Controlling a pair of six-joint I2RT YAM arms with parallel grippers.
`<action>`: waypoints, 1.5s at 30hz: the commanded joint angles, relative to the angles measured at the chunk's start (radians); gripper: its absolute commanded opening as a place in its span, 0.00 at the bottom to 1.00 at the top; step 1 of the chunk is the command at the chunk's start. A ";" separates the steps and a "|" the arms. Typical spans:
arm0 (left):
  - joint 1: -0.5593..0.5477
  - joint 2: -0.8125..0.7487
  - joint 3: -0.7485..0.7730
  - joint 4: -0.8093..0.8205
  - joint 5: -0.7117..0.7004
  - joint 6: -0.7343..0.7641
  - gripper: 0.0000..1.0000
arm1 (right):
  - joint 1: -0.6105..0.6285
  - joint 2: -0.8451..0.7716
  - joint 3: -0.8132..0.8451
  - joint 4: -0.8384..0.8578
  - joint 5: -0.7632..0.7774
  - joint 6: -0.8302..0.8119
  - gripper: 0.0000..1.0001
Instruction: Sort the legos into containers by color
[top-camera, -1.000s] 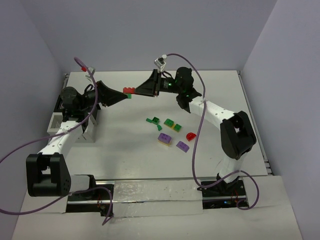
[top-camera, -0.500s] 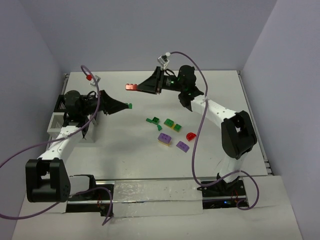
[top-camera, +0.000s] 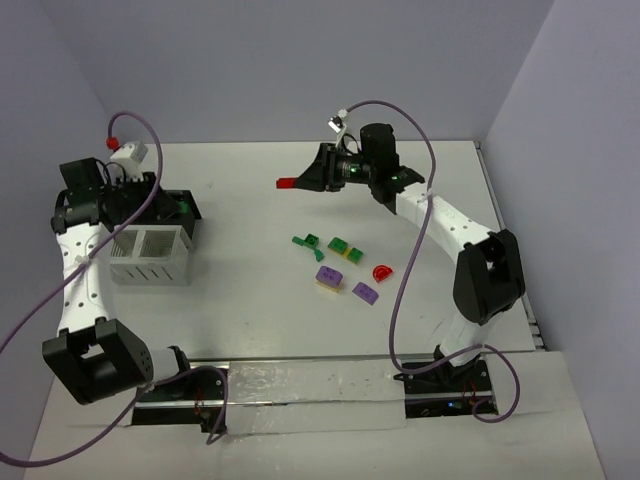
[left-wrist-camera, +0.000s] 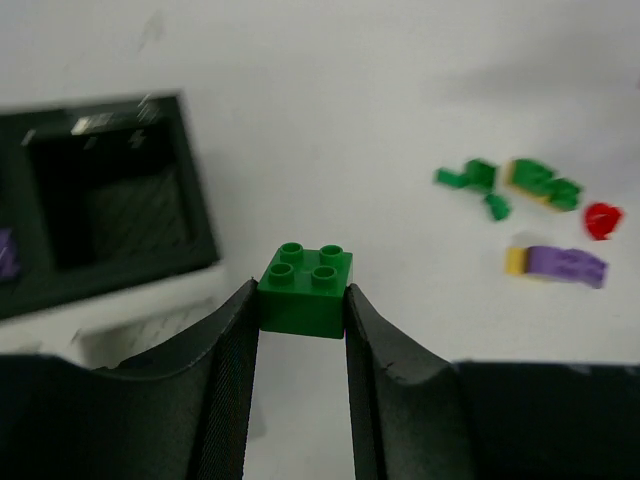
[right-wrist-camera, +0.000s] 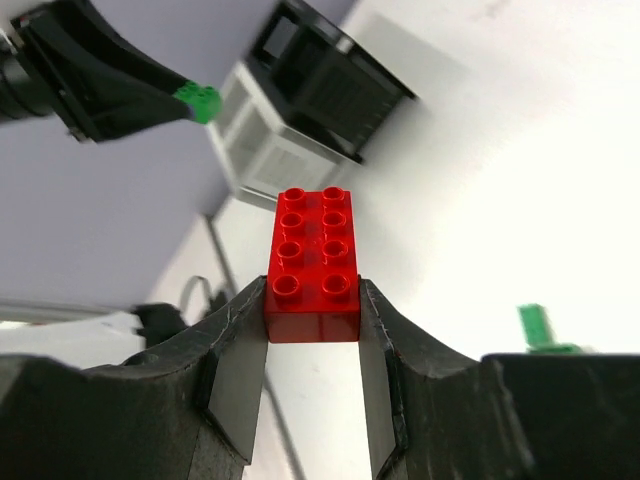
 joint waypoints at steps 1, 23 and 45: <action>0.052 -0.014 0.002 -0.211 -0.224 0.182 0.02 | 0.007 -0.088 0.034 -0.187 0.103 -0.224 0.00; 0.078 0.020 -0.057 -0.153 -0.317 0.190 0.58 | 0.036 -0.077 0.019 -0.229 0.008 -0.266 0.00; -0.182 -0.329 -0.235 0.230 0.434 0.028 0.76 | 0.122 0.144 -0.141 0.878 -0.442 0.832 0.00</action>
